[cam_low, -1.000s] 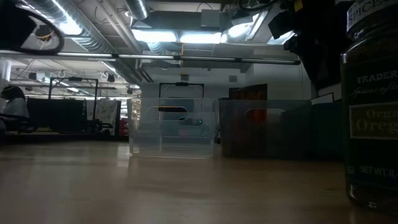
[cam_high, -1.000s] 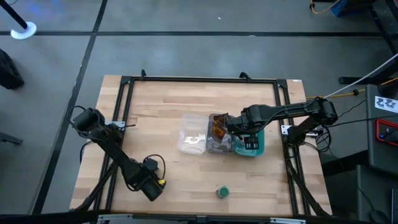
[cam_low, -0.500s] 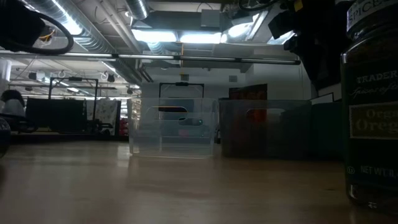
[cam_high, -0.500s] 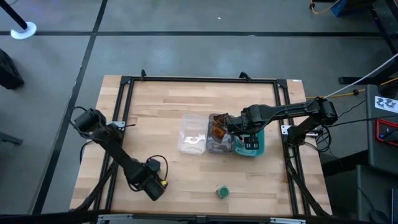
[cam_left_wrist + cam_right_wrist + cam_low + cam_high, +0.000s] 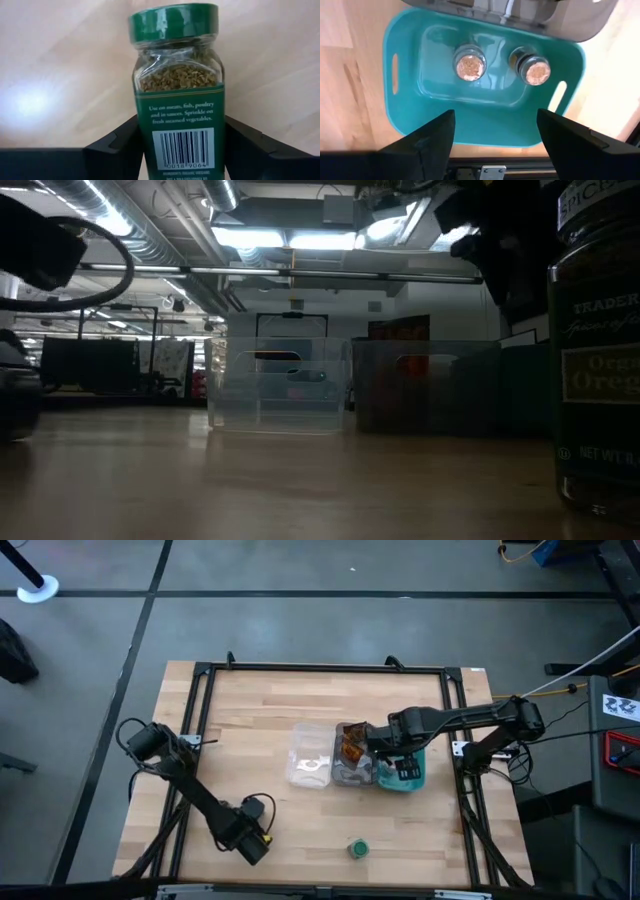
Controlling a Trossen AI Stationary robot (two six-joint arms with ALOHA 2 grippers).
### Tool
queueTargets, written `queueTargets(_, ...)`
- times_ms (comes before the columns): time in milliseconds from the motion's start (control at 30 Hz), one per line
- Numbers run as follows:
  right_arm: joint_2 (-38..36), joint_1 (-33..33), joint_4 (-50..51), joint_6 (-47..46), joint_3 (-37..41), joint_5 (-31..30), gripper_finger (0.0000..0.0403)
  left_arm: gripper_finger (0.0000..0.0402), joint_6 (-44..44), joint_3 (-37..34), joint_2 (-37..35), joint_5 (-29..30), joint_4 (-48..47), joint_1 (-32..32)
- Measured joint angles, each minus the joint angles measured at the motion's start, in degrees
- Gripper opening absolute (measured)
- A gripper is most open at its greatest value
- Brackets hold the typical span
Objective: Sort spices by type
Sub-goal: Put the left green seasoning bottle into the transparent bin
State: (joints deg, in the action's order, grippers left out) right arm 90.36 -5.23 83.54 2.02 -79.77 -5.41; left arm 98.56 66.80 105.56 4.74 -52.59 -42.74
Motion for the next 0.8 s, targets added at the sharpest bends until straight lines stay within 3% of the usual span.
queueTargets(100,-1.3,0.0,-0.4,0.3,-0.9,0.0,0.028,0.0186,-1.5,0.0,0.0,2.8,0.7,0.3)
queueTargets(300,-5.7,0.0,-6.9,3.1,-1.3,2.4,0.028,0.0186,-4.9,0.0,-0.3,10.9,1.8,0.8)
queueTargets(500,-6.8,0.0,-15.3,3.3,-1.3,6.8,0.028,0.0186,-8.8,0.0,-4.2,15.2,3.5,1.2)
queueTargets(667,-6.7,0.0,-27.1,5.5,0.7,8.7,0.028,0.019,-16.4,0.1,-8.6,24.4,8.1,1.4)
queueTargets(800,-6.7,0.0,-37.0,7.8,2.4,13.4,0.028,0.0193,-23.7,0.1,-11.4,32.1,11.3,2.3)
